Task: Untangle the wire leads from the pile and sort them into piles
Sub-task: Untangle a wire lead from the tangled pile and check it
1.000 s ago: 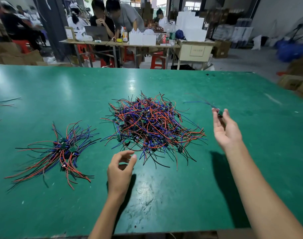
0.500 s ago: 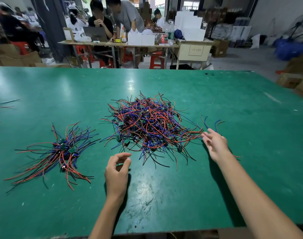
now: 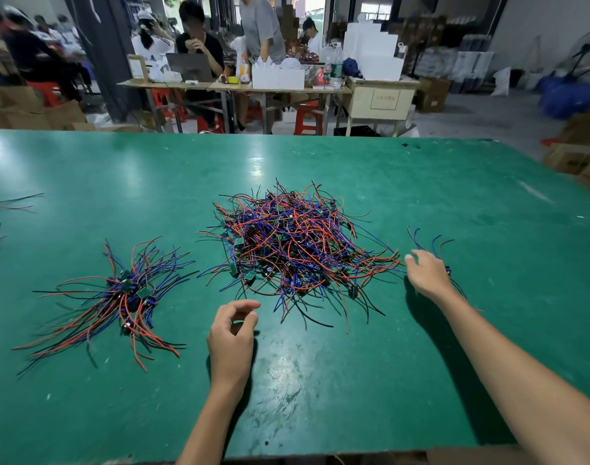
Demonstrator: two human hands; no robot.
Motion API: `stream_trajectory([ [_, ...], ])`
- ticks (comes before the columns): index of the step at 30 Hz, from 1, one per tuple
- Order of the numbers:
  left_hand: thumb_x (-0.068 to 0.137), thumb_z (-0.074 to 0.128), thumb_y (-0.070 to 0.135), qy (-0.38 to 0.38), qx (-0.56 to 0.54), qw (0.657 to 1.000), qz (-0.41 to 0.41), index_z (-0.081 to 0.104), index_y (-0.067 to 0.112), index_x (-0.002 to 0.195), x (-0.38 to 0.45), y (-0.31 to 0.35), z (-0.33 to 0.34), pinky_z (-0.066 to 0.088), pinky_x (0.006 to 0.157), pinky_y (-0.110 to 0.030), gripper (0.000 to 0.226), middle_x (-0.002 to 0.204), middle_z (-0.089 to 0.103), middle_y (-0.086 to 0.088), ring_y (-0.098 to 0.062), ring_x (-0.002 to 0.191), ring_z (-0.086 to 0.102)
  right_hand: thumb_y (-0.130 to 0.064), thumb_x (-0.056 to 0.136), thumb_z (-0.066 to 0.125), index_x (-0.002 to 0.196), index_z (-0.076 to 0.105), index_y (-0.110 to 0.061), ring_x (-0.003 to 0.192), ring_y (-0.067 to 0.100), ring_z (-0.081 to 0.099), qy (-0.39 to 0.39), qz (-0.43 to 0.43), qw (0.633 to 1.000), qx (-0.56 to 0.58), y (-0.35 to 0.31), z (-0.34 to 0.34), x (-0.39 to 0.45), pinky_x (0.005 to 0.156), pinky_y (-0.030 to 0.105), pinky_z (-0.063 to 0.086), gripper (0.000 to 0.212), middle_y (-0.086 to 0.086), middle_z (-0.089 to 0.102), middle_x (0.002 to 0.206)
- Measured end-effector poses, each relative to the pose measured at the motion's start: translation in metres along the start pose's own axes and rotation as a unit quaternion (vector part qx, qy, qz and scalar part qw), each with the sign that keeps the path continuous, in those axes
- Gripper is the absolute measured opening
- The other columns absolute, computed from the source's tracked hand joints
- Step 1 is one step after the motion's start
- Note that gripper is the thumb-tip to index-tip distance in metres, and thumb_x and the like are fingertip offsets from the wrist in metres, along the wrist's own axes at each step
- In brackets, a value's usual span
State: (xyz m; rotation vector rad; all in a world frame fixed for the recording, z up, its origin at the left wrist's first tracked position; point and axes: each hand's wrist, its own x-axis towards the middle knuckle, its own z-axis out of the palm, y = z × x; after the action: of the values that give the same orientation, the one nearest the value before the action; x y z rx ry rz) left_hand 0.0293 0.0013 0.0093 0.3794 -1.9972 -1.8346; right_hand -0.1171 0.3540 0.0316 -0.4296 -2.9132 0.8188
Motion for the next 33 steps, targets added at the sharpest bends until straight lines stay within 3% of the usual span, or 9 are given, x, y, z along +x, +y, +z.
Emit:
stream_trajectory([
  [2,0.090,0.065,0.002,0.000,0.000,1.000,-0.002,0.073,0.036,0.085,0.001,-0.001,0.001,0.056,0.086,-0.055,0.036,0.096,0.070,0.004,-0.018,0.087,0.065,-0.022,0.104,0.049,0.139,0.057,-0.015,0.136,0.030,0.044,0.036,-0.084,0.996,0.016,-0.007,0.002,-0.013,0.113,0.044,0.034,0.037,0.013,0.057,0.142],
  [5,0.090,0.065,0.003,-0.002,0.006,1.000,-0.005,0.073,0.036,0.085,0.000,-0.002,0.001,0.056,0.086,-0.055,0.035,0.096,0.070,0.004,-0.020,0.088,0.065,-0.012,0.099,0.058,0.136,0.062,-0.031,0.129,0.021,0.044,-0.001,-0.201,0.980,-0.009,-0.024,0.006,-0.033,0.111,0.043,0.035,0.042,0.001,0.059,0.136],
  [8,0.090,0.065,0.003,-0.002,0.007,1.000,-0.004,0.073,0.036,0.085,-0.001,-0.001,0.001,0.056,0.085,-0.054,0.034,0.095,0.070,0.005,-0.019,0.088,0.065,-0.012,0.097,0.060,0.126,0.069,-0.039,0.127,0.019,0.043,-0.016,-0.237,0.969,-0.071,-0.040,0.011,-0.047,0.108,0.039,0.034,0.041,-0.003,0.058,0.134],
  [12,0.090,0.065,0.002,0.000,0.006,1.000,-0.005,0.074,0.032,0.084,-0.003,0.000,-0.001,0.056,0.084,-0.049,0.032,0.095,0.070,0.005,-0.012,0.085,0.064,-0.022,0.081,0.070,0.101,0.078,-0.040,0.130,0.020,0.041,0.047,-0.245,0.961,-0.117,-0.053,0.012,-0.062,0.105,0.034,0.030,0.028,-0.001,0.059,0.136],
  [16,0.090,0.064,0.002,-0.002,0.007,1.000,0.000,0.073,0.030,0.085,-0.003,0.001,0.000,0.055,0.082,-0.040,0.030,0.095,0.069,0.005,-0.006,0.083,0.062,-0.042,0.083,0.076,0.115,0.073,-0.046,0.139,0.024,0.031,0.032,-0.299,0.939,-0.169,-0.052,0.014,-0.073,0.111,0.040,0.024,0.033,0.001,0.043,0.152],
  [18,0.090,0.064,0.002,-0.005,0.010,1.000,0.002,0.073,0.029,0.086,-0.002,0.000,0.000,0.053,0.080,-0.036,0.028,0.096,0.069,0.005,-0.005,0.083,0.062,-0.048,0.085,0.075,0.109,0.075,-0.045,0.138,0.022,0.031,0.027,-0.296,0.940,-0.166,-0.050,0.018,-0.078,0.109,0.039,0.023,0.024,-0.001,0.045,0.151],
  [21,0.090,0.064,0.002,-0.010,0.017,1.000,0.008,0.073,0.028,0.086,-0.003,-0.001,0.000,0.049,0.076,-0.028,0.028,0.096,0.069,0.004,-0.002,0.081,0.061,-0.050,0.085,0.075,0.094,0.078,-0.041,0.130,0.021,0.037,0.040,-0.262,0.963,-0.054,-0.047,0.027,-0.088,0.100,0.035,0.024,0.013,-0.007,0.055,0.137],
  [27,0.090,0.064,0.001,-0.018,0.030,0.999,0.014,0.073,0.027,0.085,-0.003,-0.002,0.001,0.047,0.075,-0.025,0.028,0.094,0.069,0.004,-0.001,0.080,0.061,-0.088,0.061,0.062,0.108,0.072,-0.047,0.127,0.011,0.026,-0.008,-0.190,0.982,-0.016,-0.050,0.048,-0.109,0.094,0.028,0.014,0.063,-0.021,0.042,0.126],
  [33,0.090,0.064,0.000,-0.029,0.051,0.998,0.022,0.073,0.027,0.085,-0.005,-0.001,0.001,0.051,0.080,-0.029,0.029,0.095,0.068,0.005,-0.002,0.081,0.062,-0.060,0.084,0.072,0.099,0.074,-0.038,0.122,0.013,0.037,0.070,-0.091,0.987,0.108,-0.065,0.066,-0.128,0.089,0.031,0.017,0.027,-0.016,0.058,0.118],
])
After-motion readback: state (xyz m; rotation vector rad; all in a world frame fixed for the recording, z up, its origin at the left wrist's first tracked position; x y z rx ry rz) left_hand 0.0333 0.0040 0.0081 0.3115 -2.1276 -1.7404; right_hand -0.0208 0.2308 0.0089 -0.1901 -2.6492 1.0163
